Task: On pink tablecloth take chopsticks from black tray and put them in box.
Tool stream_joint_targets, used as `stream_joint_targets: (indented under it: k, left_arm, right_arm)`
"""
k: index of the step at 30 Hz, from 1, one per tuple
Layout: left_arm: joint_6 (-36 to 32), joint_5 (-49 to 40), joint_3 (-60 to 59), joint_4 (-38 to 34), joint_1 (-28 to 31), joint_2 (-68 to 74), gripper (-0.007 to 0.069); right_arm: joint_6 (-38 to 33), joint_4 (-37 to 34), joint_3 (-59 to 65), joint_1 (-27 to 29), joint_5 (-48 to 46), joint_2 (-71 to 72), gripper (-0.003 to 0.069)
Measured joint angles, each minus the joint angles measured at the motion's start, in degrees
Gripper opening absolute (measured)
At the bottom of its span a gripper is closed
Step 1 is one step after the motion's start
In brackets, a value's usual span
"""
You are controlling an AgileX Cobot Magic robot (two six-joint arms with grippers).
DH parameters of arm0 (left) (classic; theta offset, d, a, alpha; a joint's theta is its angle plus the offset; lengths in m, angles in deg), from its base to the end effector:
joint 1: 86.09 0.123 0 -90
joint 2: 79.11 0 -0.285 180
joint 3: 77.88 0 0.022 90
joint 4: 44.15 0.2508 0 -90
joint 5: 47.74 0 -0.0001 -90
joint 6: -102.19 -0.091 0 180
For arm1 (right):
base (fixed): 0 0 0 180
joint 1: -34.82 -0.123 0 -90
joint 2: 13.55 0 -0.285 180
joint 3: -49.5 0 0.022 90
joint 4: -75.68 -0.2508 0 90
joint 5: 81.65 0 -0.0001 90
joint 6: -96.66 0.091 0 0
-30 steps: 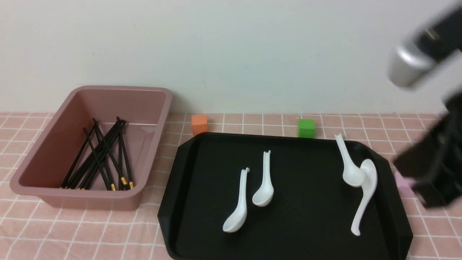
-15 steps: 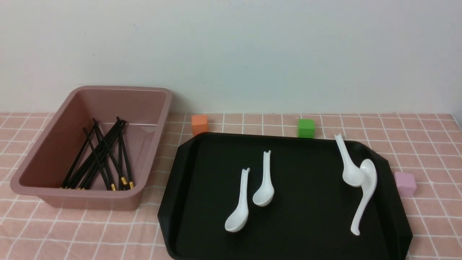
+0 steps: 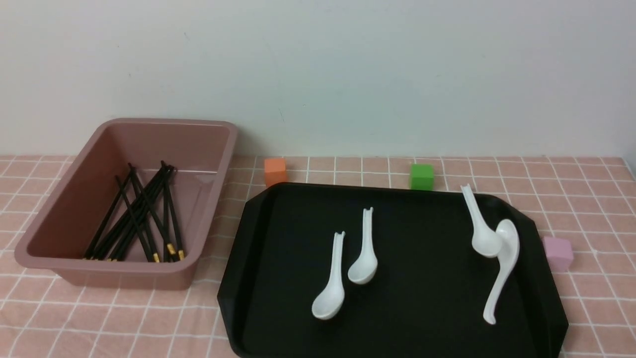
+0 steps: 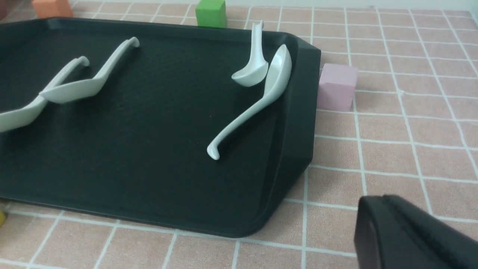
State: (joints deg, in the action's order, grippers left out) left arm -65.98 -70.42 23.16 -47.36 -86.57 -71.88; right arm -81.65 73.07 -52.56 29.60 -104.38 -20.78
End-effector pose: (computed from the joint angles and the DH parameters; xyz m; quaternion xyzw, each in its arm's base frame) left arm 0.0521 -0.0024 0.1680 -0.0951 0.8077 -0.0860 0.5755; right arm 0.0515 0.0063 0.1739 -0.0131 0.8083 0.0549 0.5861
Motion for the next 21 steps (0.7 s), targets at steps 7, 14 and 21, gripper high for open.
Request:
stream_joint_targets:
  k: [7,14,21]
  left_arm:
    - [0.0,0.0,0.0,0.0,0.0,0.0,0.0238]
    - [0.0,0.0,0.0,0.0,0.0,0.0,0.0238]
    - [0.0,0.0,0.0,0.0,0.0,0.0,0.0238]
  right_arm:
    - [0.0,0.0,0.0,0.0,0.0,0.0,-0.0006]
    - [0.0,0.0,0.0,0.0,0.0,0.0,0.0000]
    - [0.0,0.0,0.0,0.0,0.0,0.0,0.0002]
